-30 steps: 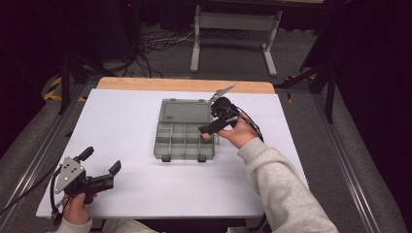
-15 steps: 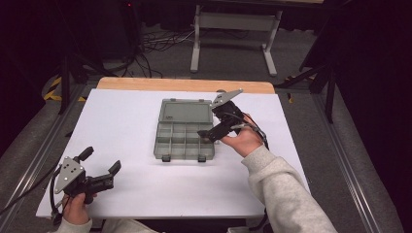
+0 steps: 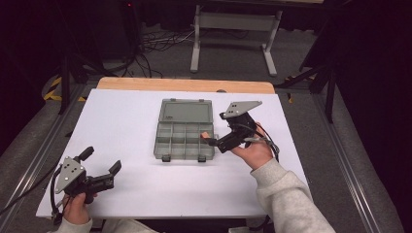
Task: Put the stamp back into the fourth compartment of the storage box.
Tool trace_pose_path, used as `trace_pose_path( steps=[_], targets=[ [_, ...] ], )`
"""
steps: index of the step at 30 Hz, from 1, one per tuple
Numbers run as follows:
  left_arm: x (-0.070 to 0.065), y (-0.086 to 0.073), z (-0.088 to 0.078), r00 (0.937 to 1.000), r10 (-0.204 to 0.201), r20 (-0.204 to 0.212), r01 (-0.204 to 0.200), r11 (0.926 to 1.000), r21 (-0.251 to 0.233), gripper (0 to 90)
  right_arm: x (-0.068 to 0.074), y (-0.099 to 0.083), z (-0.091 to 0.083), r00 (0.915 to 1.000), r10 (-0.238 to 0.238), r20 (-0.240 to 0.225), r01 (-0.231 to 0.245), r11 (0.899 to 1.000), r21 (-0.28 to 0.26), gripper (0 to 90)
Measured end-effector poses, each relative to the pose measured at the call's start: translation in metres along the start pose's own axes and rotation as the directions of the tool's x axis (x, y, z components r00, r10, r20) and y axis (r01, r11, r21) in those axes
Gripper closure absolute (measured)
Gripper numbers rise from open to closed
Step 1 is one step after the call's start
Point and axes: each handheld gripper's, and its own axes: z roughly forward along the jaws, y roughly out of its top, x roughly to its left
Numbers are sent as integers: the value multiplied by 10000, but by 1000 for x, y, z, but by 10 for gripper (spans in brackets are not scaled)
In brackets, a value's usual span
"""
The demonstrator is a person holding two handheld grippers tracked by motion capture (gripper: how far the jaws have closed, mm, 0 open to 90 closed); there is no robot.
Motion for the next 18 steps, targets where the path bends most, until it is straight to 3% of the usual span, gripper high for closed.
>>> trace_pose_path(
  steps=[4, 11, 15, 18],
  targets=[
    [0, 0, 0, 10000, -16, -4, 16, 10000, -3, 1, 4, -8, -8, 9999, -19, 149, 23, 9996, -280, 2],
    [-1, 0, 0, 10000, -5, 1, 5, 10000, -13, 1, 12, -29, -29, 9996, -41, 281, 75, 9924, -1224, 1],
    [-1, 0, 0, 10000, 5, -3, -5, 10000, -15, 1, 17, -50, -41, 9990, 128, 427, -48, 9831, -1827, 2],
    [-1, 0, 0, 10000, 11, -8, -11, 10000, -25, 1, 21, -67, -45, 9984, 171, 535, -65, 9811, -1932, 2]
  ],
)
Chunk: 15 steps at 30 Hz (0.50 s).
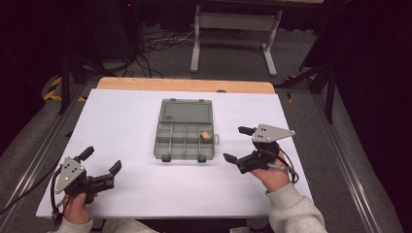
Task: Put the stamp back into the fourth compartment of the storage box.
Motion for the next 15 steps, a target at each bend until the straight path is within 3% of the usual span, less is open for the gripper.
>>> trace_pose_path(
  steps=[6, 15],
  targets=[
    [-1, 0, 1, 10000, -2, 1, 2, 10000, -10, 1, 2, -33, -12, 9988, 454, 166, -445, 9976, -531, 2],
    [-1, 0, 1, 10000, 32, 9, -32, 10000, 39, 1, 10, -82, -23, 9938, 1057, 355, -1001, 9861, -1329, 2]
  ],
)
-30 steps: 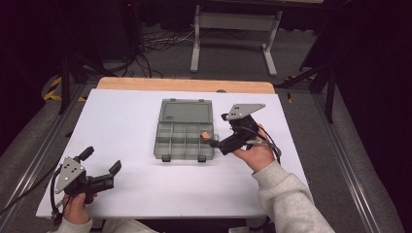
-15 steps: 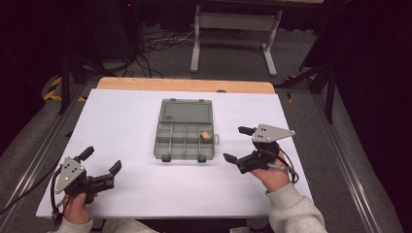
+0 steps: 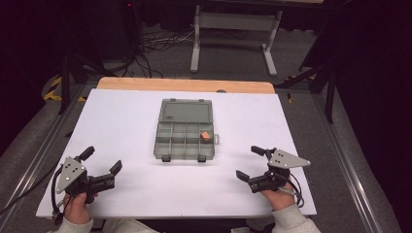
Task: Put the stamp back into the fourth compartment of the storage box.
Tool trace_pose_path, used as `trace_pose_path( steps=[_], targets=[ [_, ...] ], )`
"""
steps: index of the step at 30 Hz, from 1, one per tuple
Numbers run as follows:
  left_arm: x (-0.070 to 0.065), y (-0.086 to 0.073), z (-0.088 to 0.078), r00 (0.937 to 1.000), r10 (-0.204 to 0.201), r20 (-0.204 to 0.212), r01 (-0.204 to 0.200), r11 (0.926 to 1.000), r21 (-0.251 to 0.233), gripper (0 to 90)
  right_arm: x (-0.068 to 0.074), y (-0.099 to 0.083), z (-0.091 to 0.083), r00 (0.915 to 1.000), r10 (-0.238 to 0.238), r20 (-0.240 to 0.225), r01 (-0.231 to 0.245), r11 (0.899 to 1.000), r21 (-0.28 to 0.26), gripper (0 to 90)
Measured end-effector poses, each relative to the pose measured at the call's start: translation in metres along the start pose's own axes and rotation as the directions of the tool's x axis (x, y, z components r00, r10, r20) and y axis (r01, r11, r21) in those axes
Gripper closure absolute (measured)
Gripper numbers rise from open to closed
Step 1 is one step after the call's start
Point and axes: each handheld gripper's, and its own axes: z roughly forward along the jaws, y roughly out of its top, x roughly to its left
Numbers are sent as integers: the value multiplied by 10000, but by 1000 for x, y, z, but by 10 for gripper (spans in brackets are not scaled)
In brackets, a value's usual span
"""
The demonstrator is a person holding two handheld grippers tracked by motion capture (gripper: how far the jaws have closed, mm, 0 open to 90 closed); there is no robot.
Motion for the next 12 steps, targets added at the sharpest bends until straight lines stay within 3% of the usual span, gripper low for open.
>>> trace_pose_path(
  steps=[1, 4, 12],
  targets=[
    [0, 0, 0, 10000, 27, -18, -27, 10000, 0, 1, 1, -11, -2, 9999, 115, 100, -116, 9999, 19, 2],
    [-1, 0, 1, 9999, 113, -7, -113, 9999, 68, 1, 1, -21, -3, 9993, 339, 144, -339, 9994, -20, 2],
    [0, -1, 1, 10000, 26, 20, -26, 10000, 53, 1, -2, -25, -3, 9975, 591, 377, -590, 9982, -50, 4]
  ],
)
